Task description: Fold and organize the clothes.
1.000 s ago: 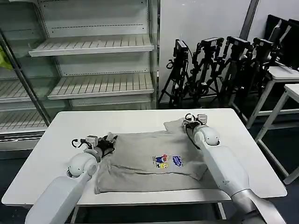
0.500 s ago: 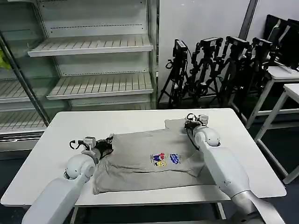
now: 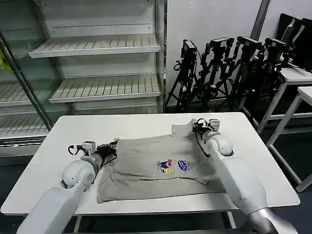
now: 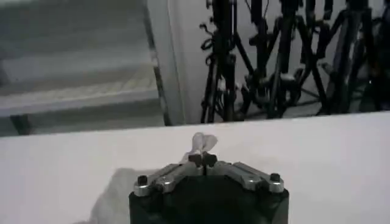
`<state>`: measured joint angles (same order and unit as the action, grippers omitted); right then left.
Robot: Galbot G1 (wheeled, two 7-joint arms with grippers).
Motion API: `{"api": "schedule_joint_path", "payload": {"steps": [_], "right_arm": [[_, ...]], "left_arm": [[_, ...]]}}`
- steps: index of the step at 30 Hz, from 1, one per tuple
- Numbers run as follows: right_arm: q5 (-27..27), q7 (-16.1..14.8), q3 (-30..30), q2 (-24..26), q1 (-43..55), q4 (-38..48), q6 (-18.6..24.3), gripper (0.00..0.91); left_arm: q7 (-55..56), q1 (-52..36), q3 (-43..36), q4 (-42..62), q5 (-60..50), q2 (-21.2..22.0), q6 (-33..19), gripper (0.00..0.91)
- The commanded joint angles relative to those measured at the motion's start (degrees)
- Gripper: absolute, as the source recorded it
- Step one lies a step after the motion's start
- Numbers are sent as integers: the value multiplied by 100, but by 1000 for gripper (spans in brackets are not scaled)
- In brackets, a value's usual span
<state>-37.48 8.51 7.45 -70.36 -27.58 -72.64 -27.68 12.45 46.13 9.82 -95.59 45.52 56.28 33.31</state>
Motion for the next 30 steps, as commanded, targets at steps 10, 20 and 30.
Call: {"api": "schedule_joint_path", "payload": {"steps": [10,20,30], "right_arm": [[246,-68,851,734,-1844,-2701,242,0],[265,-201,1791,1148,-3346,-3731,218,0],[397,-305,2285,1183,-4249,-4198,212,0]], "left_arm": [[-8,817,611,-1213,48,-343,-31,30],[-35,1800,816,-2104,-262,-496,-31,30],[-54,2412,835,-2742,-870,-511,-33,30]]}}
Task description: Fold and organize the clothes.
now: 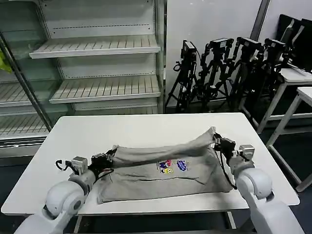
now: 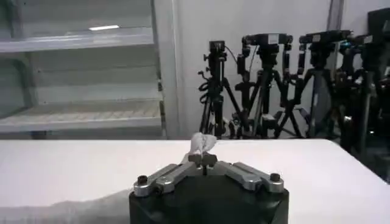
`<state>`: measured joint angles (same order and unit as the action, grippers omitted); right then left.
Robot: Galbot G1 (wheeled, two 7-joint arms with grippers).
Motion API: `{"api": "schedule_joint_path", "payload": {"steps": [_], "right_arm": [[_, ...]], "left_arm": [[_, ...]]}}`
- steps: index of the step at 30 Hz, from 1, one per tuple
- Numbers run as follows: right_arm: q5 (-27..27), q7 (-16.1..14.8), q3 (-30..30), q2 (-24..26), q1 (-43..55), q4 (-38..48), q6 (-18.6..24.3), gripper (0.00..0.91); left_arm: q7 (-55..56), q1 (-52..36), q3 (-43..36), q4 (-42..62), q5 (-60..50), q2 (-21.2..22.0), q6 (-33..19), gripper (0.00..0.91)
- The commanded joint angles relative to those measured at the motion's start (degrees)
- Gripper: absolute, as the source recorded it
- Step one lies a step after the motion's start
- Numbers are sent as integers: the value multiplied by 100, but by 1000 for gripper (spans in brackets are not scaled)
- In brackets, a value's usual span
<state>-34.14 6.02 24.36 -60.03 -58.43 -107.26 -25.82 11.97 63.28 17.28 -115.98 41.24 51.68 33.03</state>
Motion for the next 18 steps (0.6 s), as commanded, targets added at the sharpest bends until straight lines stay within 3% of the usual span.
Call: {"api": "schedule_joint_path", "payload": {"steps": [1,11,12,13,14,15,18], "right_arm": [[97,-68,619,142,-1251,-759,25,0],[577,-104,542,-99,-1733,-707,-32,0],[620,-96,513,-119,-1733,-701,-74,343],[639,-79,489,-139,-1726,-702,-126,867],[654,-49,458,-155,-1722,-712,-212,907],[671,-51,443,-166,-1719,-729,-275,907],[650,-34,445,-187,-1740,-847,-298,907]], "left_arm": [[-20,735,89,-703,-541,-58,-5,30],[-205,934,-45,-332,-1555,12,-29,30],[-220,917,-45,-267,-1569,34,-30,30],[-233,901,-48,-232,-1574,51,-30,30],[-244,890,-49,-186,-1577,72,-30,564],[-265,884,-48,-183,-1575,91,-28,887],[-307,901,-37,-183,-1567,148,-5,907]]}}
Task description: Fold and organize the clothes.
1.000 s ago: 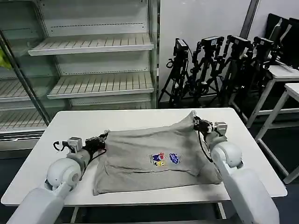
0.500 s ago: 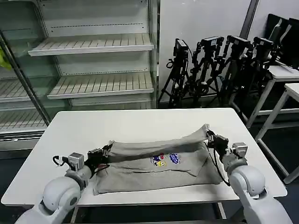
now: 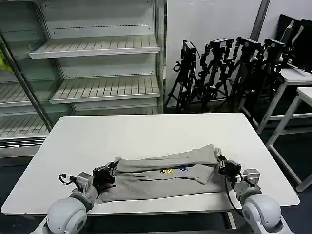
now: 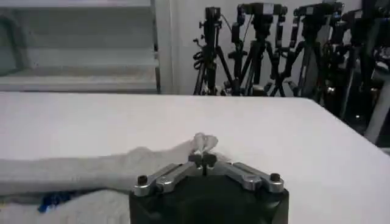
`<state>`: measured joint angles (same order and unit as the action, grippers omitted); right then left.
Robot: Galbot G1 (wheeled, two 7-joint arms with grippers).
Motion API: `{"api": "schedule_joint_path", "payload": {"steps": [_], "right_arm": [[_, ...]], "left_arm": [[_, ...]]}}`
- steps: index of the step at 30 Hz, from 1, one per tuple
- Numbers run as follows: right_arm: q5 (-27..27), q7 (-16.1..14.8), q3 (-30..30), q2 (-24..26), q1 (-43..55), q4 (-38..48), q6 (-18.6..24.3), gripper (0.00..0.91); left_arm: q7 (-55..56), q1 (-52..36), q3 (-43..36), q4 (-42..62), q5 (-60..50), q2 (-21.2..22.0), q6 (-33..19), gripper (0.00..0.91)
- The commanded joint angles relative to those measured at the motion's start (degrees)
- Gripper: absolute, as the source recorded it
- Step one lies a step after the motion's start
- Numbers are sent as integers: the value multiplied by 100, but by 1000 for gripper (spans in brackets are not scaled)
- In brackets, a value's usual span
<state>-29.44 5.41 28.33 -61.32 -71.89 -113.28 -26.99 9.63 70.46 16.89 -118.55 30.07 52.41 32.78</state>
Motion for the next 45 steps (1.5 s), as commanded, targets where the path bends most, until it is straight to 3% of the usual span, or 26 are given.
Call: {"api": "schedule_joint_path", "payload": {"steps": [1,8,19,28,32,33,34,36,40,45], "right_arm": [[178,30,59,-61,-409,-282,-170,907],[179,149,415,-84,-890,-1027,36,907],[395,198,684,-322,-1791,-1705,173,907],[550,226,621,-457,-1941,-1735,205,907],[579,228,638,-488,-2033,-1783,228,907],[581,229,654,-494,-2075,-1802,239,907],[582,231,662,-498,-2096,-1815,243,907],[581,235,682,-505,-2132,-1839,251,907],[580,249,693,-528,-2187,-1882,257,907],[581,269,694,-553,-2222,-1926,257,907]], "left_arm": [[-72,198,9,45,-448,100,21,907],[100,450,373,-222,-419,444,7,907],[861,1313,1245,-566,684,1885,-218,907],[1048,1247,1053,-310,1334,2219,-92,907],[1126,1123,1025,-194,1638,2316,-67,605],[1170,1094,1028,-187,1845,2330,-49,605],[1181,1077,1036,-189,1976,2340,-42,413],[1186,1050,1036,-162,2021,2349,-54,302],[1203,981,1043,-69,2102,2357,-85,171],[1197,962,1069,-73,2233,2364,-123,81]]}}
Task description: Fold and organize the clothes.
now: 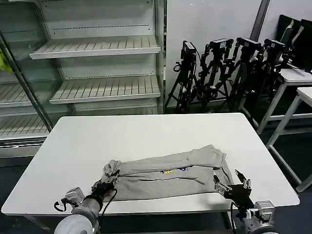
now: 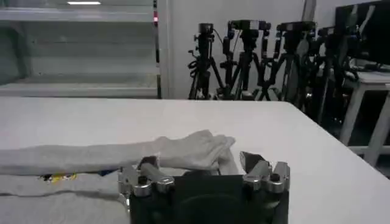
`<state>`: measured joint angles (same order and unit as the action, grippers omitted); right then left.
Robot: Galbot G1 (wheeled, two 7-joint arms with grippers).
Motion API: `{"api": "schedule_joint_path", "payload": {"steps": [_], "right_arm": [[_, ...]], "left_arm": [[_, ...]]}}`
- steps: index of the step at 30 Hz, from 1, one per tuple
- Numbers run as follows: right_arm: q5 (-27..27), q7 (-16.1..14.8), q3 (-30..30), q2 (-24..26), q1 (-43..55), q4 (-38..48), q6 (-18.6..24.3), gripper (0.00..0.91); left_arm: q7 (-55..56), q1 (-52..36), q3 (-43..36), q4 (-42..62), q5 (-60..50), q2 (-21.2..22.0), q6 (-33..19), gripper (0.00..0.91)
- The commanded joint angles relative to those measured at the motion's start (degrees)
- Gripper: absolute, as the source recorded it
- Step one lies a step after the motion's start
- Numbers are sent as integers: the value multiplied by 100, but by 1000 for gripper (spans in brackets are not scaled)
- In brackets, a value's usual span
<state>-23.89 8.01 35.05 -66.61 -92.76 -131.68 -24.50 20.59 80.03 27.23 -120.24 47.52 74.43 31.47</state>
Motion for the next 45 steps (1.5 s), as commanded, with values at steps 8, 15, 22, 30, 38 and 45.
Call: {"api": "schedule_joint_path", "payload": {"steps": [8,15,22,30,38,45], "right_arm": [[24,31,26,-44,-129,-147,-11,907],[12,42,31,-52,-104,-157,-24,907],[-24,60,44,-31,-38,-124,-43,907],[-78,61,55,-60,29,-44,-52,907],[-19,75,50,-176,-77,-119,-75,907],[125,56,48,-248,-212,-129,-35,907]], "left_arm": [[82,-14,195,-3,946,154,-104,30],[74,49,870,-145,1697,-36,-57,30],[40,271,2406,19,2752,-553,156,30],[211,181,3462,769,4831,-1321,176,30],[360,-123,2437,-302,6204,-502,153,30],[343,-566,843,-722,5600,258,14,30]]}}
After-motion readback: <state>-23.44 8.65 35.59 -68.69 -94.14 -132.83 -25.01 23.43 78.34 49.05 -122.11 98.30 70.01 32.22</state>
